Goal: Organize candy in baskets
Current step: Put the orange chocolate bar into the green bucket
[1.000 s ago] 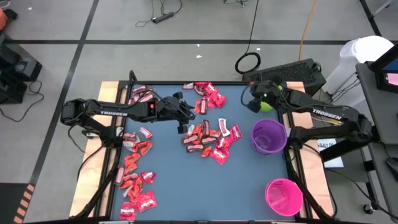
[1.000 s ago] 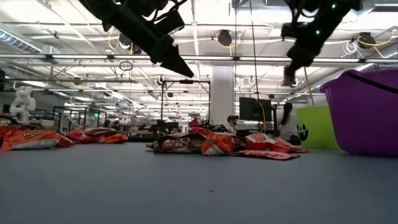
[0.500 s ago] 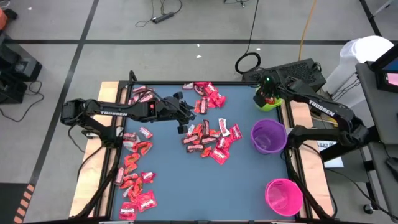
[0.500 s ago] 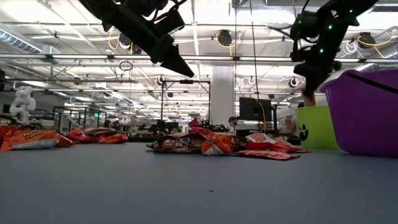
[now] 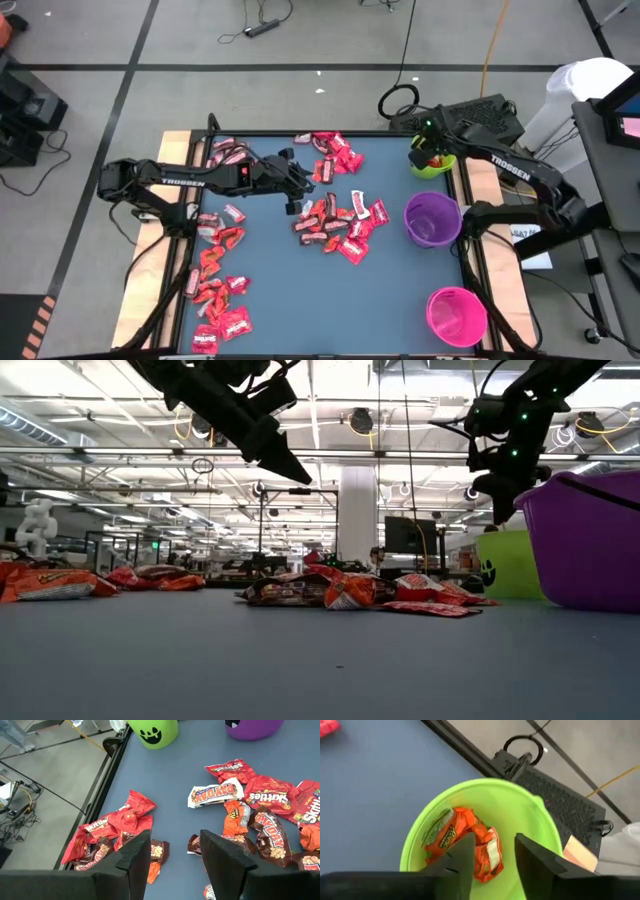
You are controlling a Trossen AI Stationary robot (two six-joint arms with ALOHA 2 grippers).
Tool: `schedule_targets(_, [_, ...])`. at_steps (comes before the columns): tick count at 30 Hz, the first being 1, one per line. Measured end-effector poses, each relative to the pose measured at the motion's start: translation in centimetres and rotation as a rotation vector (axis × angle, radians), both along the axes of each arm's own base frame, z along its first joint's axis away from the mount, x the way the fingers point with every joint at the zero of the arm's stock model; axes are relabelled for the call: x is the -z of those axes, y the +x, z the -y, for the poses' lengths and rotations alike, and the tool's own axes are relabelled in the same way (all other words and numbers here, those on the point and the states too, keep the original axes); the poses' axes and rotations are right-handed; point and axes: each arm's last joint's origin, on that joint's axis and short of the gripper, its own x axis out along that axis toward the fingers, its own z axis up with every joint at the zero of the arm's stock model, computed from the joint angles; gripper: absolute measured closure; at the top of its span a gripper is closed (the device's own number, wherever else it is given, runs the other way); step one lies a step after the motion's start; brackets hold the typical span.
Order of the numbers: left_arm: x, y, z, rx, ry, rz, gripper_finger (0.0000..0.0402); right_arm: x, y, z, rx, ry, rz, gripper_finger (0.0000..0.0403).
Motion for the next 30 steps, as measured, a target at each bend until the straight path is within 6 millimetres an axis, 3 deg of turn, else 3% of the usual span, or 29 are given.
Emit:
schedule_targets(5, [0.0, -0.2, -0.7, -0.026, 0.003, -0.005, 0.0226, -1.7, -0.3, -0.4, -0.001, -0.043, 0.046, 0.0232])
schedule_targets(10, [0.6, -0.6, -2.8, -0.15, 0.036, -0.042, 0.0226, -3.9, -0.3, -1.2, -0.013, -0.12, 0.126, 0.0218])
schedule_targets(22, [5.5, -0.7, -11.4, -0.372, -0.002, -0.212, 0.0226, -6.1, 0.1, -2.4, -0.075, -0.246, 0.247, 0.022])
schedule_targets(30, [6.9, -0.1, -16.9, -0.403, -0.012, -0.304, 0.0226, -6.2, 0.2, -2.4, -0.089, -0.261, 0.25, 0.022])
